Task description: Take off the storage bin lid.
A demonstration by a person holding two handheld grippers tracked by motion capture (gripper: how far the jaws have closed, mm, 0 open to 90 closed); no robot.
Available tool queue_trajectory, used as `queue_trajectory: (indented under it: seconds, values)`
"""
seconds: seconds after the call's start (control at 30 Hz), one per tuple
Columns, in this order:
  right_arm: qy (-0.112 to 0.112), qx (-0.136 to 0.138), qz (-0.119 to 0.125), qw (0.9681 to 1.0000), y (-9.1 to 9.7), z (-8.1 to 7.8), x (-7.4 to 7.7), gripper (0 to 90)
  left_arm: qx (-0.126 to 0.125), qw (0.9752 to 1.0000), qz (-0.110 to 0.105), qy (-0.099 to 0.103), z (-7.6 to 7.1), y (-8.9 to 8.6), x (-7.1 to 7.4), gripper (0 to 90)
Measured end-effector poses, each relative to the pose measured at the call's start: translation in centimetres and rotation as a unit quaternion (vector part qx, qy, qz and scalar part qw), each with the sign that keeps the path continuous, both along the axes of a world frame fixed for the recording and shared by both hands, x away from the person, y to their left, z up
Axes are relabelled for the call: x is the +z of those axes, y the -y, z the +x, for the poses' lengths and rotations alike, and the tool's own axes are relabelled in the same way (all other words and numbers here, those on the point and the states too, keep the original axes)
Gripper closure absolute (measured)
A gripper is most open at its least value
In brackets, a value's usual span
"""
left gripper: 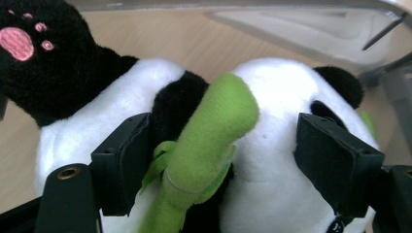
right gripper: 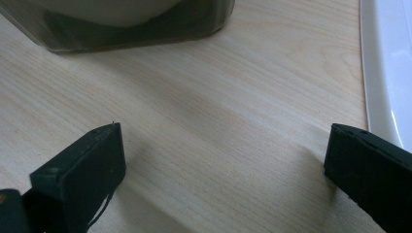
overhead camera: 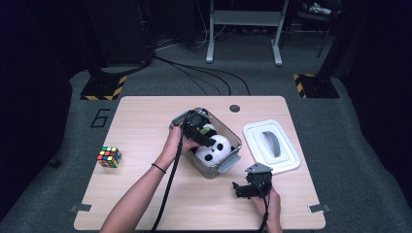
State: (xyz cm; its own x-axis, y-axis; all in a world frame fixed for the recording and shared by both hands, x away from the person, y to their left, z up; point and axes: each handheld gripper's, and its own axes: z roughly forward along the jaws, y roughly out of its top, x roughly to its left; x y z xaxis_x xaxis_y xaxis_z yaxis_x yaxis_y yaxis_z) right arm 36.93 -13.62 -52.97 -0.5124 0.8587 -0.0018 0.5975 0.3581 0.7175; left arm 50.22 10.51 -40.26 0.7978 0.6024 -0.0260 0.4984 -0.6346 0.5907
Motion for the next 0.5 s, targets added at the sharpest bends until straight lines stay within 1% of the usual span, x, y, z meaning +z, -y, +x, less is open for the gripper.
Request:
queue_trajectory:
  seconds: [0.07, 0.17, 0.2, 0.27, 0.37, 0.43, 0.5]
  values:
    - [0.000, 0.000, 0.000, 1.0000, 0.0, 0.0, 0.0, 0.5, 0.002, 0.9997, 0.023, 0.006, -0.1, 0.6, -0.4, 24.3]
    - [-0.001, -0.001, 0.000, 1.0000, 0.0, 0.0, 0.0, 0.5, 0.007, 0.9989, 0.044, 0.016, -0.4, 1.3, -0.7, 25.1]
    - [-0.001, -0.001, 0.000, 1.0000, 0.0, 0.0, 0.0, 0.5, 0.006, 0.9988, 0.045, 0.018, -0.3, 1.4, -0.7, 25.1]
    - [-0.001, -0.001, 0.001, 1.0000, 0.0, 0.0, 0.0, 0.5, 0.004, 0.9989, 0.044, 0.015, -0.3, 1.3, -0.6, 25.0]
    - [0.000, 0.000, 0.000, 1.0000, 0.0, 0.0, 0.0, 0.5, 0.001, 0.9999, 0.010, 0.005, -0.1, 0.4, -0.1, 24.6]
    - [0.000, 0.000, 0.000, 1.0000, 0.0, 0.0, 0.0, 0.5, 0.004, 0.9999, -0.010, 0.009, -0.1, -0.3, 0.2, 22.9]
    - [0.000, 0.000, 0.000, 1.0000, 0.0, 0.0, 0.0, 0.5, 0.011, 0.9995, -0.022, 0.019, -0.3, -0.9, 0.7, 19.6]
